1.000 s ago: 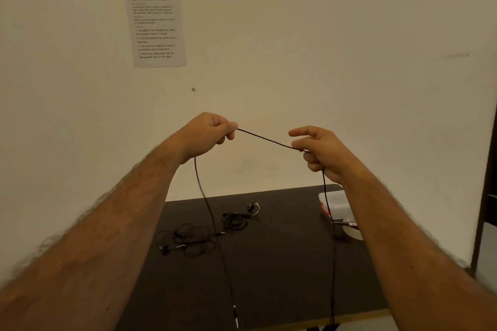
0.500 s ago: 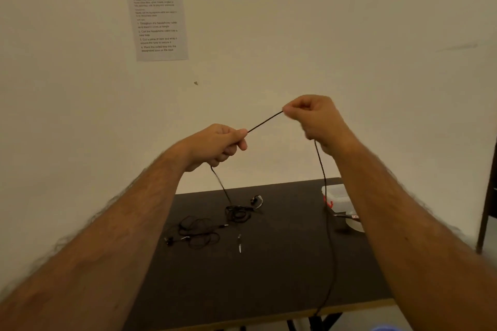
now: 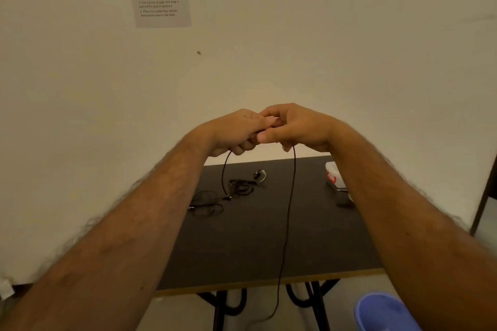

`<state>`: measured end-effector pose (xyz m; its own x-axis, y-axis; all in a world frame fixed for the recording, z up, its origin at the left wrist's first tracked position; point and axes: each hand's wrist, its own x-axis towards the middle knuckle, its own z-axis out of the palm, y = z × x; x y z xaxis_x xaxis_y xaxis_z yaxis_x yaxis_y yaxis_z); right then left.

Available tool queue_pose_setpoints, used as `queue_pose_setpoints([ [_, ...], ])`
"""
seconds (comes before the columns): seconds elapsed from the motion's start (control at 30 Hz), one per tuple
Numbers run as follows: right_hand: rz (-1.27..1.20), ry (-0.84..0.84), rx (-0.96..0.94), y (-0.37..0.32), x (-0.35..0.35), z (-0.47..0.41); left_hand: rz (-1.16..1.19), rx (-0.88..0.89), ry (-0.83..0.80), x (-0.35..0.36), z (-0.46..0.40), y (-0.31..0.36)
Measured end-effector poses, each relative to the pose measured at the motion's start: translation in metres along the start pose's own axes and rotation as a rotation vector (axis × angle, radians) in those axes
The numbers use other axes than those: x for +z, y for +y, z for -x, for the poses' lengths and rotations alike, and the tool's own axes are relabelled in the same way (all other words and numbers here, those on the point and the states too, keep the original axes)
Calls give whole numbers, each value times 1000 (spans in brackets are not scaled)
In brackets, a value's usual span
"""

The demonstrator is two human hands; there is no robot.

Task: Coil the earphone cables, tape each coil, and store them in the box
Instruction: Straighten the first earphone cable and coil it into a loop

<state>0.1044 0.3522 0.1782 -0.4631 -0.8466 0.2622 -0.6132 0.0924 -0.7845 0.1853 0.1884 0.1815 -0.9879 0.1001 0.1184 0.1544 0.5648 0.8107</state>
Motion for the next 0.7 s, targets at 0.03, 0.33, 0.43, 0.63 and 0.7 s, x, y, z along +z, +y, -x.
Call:
queue_pose_setpoints([
  [0.03, 5, -3, 9, 0, -2, 1, 25, -11, -2, 0, 1, -3],
  [0.33, 118, 484, -120, 12, -12, 2, 682, -113, -205, 34, 14, -70],
  [0.43, -25, 555, -94, 21, -8, 0, 758, -112, -180, 52, 20, -82],
  [0.63, -167, 353, 68, 41, -7, 4, 767, -116, -110, 66, 27, -85],
  [0.7, -121, 208, 82, 42, -9, 6, 768, -103, -93, 67, 28, -80],
])
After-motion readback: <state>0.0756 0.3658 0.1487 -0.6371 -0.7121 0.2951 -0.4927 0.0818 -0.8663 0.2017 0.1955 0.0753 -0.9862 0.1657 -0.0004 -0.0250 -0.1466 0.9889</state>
